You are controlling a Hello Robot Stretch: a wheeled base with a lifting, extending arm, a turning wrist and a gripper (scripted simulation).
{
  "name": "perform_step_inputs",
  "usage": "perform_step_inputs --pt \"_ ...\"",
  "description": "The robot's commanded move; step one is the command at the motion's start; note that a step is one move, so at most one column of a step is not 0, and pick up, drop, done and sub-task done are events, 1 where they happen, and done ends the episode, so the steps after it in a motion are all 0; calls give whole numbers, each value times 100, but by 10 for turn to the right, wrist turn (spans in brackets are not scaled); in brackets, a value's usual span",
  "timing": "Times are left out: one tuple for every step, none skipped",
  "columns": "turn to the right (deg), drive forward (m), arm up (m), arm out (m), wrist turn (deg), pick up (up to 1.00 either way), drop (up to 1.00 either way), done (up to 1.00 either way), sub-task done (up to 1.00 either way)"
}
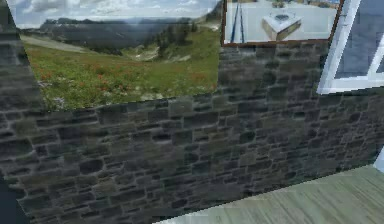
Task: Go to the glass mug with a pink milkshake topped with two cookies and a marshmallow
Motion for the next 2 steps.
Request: perform_step_inputs --pt "-60 0 0 0 0 0 0 0 0" --pt "0 5 0 0 0 0 0 0 0"
